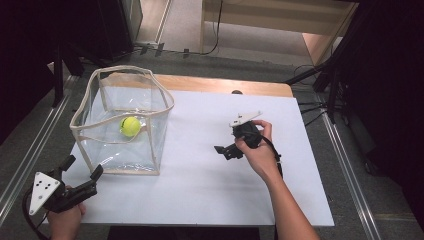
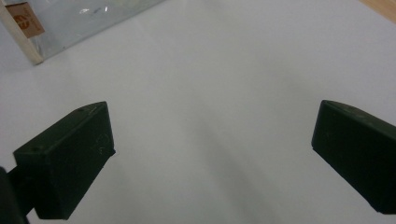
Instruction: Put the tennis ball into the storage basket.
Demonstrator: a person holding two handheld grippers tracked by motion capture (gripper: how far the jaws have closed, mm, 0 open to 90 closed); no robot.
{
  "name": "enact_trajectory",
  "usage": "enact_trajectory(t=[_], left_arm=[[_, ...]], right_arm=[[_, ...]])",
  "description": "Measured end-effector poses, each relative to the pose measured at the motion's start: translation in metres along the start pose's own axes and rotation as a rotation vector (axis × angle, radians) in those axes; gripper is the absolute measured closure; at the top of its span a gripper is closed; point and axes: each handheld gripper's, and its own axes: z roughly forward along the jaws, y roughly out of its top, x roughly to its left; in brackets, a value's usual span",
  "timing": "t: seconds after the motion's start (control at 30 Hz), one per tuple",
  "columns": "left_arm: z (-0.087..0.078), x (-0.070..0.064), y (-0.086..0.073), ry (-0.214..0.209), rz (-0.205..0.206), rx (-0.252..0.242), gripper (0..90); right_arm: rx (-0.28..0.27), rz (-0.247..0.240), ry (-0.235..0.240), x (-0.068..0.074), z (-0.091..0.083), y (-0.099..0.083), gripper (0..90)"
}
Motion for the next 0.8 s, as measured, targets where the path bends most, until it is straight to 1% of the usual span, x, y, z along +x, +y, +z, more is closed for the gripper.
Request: enact_trajectory(t=[0.03, 0.07, 0.1, 0.13, 0.17, 0.2, 0.23, 0.27, 0.3, 0.33, 0.37, 0.4, 0.6, 0.63, 0.67, 0.7, 0.73, 0.77, 0.8], left_arm=[[0.000, 0.000, 0.000, 0.000, 0.000, 0.000, 10.3], [0.000, 0.000, 0.000, 0.000, 0.000, 0.000, 10.3], [0.000, 0.000, 0.000, -0.001, 0.000, 0.000, 10.3], [0.000, 0.000, 0.000, -0.001, -0.001, 0.000, 10.3], [0.000, 0.000, 0.000, -0.001, -0.001, 0.000, 10.3], [0.000, 0.000, 0.000, -0.001, 0.000, 0.001, 10.3], [0.000, 0.000, 0.000, -0.001, -0.001, 0.000, 10.3], [0.000, 0.000, 0.000, -0.001, -0.001, 0.000, 10.3], [0.000, 0.000, 0.000, 0.000, 0.000, 0.000, 10.3], [0.000, 0.000, 0.000, 0.000, 0.001, 0.000, 10.3], [0.000, 0.000, 0.000, 0.001, 0.000, 0.002, 10.3], [0.000, 0.000, 0.000, 0.001, 0.000, 0.002, 10.3], [0.000, 0.000, 0.000, 0.003, 0.006, 0.003, 10.3], [0.000, 0.000, 0.000, 0.003, 0.004, 0.003, 10.3], [0.000, 0.000, 0.000, 0.004, 0.004, 0.003, 10.3], [0.000, 0.000, 0.000, 0.003, 0.001, 0.000, 10.3], [0.000, 0.000, 0.000, 0.003, 0.001, 0.000, 10.3], [0.000, 0.000, 0.000, 0.003, 0.001, 0.000, 10.3], [0.000, 0.000, 0.000, 0.003, 0.001, 0.000, 10.3]], right_arm=[[-0.006, 0.008, -0.001, -0.002, -0.002, -0.007, 0.0], [-0.006, 0.008, -0.001, -0.002, -0.002, -0.007, 0.0], [-0.018, 0.001, -0.009, -0.004, -0.004, -0.015, 0.0], [-0.018, 0.001, -0.009, -0.004, -0.004, -0.015, 0.0], [-0.026, 0.014, -0.008, -0.005, -0.006, -0.019, 0.0], [-0.033, 0.015, -0.006, -0.007, -0.007, -0.023, 0.0], [-0.041, 0.023, -0.014, -0.009, -0.010, -0.030, 0.0], [-0.041, 0.023, -0.014, -0.009, -0.010, -0.030, 0.0], [-0.045, 0.025, -0.018, -0.011, -0.012, -0.034, 0.0], [-0.052, 0.033, -0.020, -0.012, -0.014, -0.038, 0.0], [-0.058, 0.044, -0.027, -0.014, -0.017, -0.045, 0.0], [-0.058, 0.044, -0.027, -0.014, -0.017, -0.045, 0.0], [-0.082, 0.076, -0.052, -0.022, -0.030, -0.069, 0.0], [-0.083, 0.087, -0.059, -0.023, -0.032, -0.073, 0.0], [-0.091, 0.100, -0.066, -0.025, -0.036, -0.081, 0.0], [-0.093, 0.100, -0.067, -0.025, -0.038, -0.085, 0.0], [-0.093, 0.100, -0.067, -0.025, -0.038, -0.085, 0.0], [-0.100, 0.111, -0.073, -0.026, -0.042, -0.093, 0.0], [-0.103, 0.116, -0.075, -0.027, -0.044, -0.097, 0.0]])
